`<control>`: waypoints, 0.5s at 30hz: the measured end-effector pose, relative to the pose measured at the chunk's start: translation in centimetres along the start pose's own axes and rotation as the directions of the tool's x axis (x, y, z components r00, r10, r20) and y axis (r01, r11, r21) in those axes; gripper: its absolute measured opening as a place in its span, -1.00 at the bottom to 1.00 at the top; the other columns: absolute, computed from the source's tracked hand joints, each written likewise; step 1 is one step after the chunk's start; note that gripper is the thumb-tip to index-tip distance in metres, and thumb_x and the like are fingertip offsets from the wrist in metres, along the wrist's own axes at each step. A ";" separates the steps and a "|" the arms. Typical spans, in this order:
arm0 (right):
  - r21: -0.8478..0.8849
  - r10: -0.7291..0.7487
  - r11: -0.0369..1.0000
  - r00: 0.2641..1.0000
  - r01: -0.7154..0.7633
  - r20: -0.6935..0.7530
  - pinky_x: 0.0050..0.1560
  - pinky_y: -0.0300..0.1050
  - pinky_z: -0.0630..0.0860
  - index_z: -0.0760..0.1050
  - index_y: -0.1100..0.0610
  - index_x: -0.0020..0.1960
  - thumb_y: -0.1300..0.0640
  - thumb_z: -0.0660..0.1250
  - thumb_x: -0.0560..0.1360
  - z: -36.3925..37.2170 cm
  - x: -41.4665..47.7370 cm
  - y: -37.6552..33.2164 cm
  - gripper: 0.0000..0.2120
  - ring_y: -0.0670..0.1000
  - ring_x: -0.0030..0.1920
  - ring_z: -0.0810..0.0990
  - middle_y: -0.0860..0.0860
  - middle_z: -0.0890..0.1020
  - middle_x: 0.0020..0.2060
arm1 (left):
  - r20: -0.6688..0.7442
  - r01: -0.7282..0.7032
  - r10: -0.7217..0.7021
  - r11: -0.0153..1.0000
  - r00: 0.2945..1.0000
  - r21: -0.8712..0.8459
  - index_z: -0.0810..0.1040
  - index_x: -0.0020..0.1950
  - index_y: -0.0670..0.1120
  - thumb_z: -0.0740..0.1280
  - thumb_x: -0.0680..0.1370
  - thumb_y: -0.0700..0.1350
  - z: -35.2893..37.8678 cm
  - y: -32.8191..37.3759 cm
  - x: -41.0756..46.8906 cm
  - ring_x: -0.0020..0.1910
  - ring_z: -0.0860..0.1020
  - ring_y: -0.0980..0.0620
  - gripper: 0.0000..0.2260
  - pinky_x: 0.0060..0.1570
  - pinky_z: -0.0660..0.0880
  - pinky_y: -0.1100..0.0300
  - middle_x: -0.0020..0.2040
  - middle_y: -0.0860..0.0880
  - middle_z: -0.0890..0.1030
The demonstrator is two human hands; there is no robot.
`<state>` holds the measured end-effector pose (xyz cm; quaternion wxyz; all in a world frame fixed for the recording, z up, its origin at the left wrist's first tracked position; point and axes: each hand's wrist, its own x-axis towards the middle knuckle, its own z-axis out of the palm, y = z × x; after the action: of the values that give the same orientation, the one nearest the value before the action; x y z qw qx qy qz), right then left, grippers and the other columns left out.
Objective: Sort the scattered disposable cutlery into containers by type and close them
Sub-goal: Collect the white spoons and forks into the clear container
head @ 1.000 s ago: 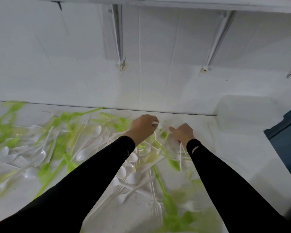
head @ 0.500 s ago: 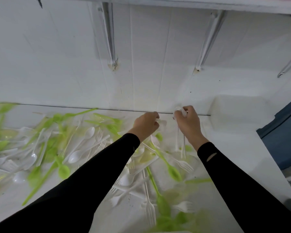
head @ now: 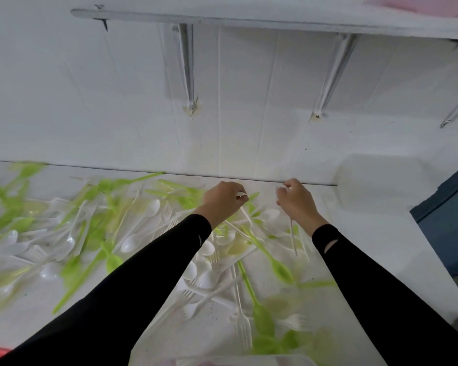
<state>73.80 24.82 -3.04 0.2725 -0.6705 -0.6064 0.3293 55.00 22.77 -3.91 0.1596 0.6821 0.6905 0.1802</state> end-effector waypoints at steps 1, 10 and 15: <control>-0.022 0.061 0.998 0.998 -0.061 0.002 -0.10 -0.01 0.53 0.46 0.17 -0.05 0.01 0.20 0.52 0.1 0.3 0.9 -0.78 0.12 -0.15 0.59 0.09 0.67 -0.10 | -0.001 0.014 -0.014 1.000 1.000 0.008 0.64 0.01 0.03 0.31 0.55 0.05 0.0 -0.1 0.0 0.00 0.58 0.00 -0.84 -0.15 0.38 0.21 -0.01 0.05 0.64; -0.082 0.226 0.973 0.961 -0.215 0.158 -0.18 -0.11 0.40 0.55 0.18 -0.03 0.06 0.44 0.43 2.4 1.6 4.4 -0.78 0.15 -0.11 0.61 0.20 0.64 -0.08 | 0.243 -0.050 0.010 0.986 0.970 0.161 0.63 -0.01 0.04 0.42 0.46 0.21 1.0 -2.2 -5.4 -0.02 0.55 0.05 -0.72 -0.12 0.37 0.23 -0.05 0.07 0.59; 0.202 0.176 0.966 0.982 -0.161 -0.062 -0.57 -0.24 0.31 0.44 0.20 -0.21 0.20 0.35 0.39 0.5 1.5 2.1 -0.90 0.08 -0.51 0.40 0.13 0.49 -0.40 | 0.216 -0.101 0.045 0.962 0.975 0.253 0.55 0.24 0.08 0.37 0.53 0.12 1.3 -4.1 -7.0 0.21 0.52 0.04 -0.70 -0.05 0.33 0.21 0.20 0.09 0.53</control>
<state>74.86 26.01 -5.12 0.3322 -0.7019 -0.5005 0.3828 52.08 15.76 -7.18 0.1327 0.7375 0.6619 0.0206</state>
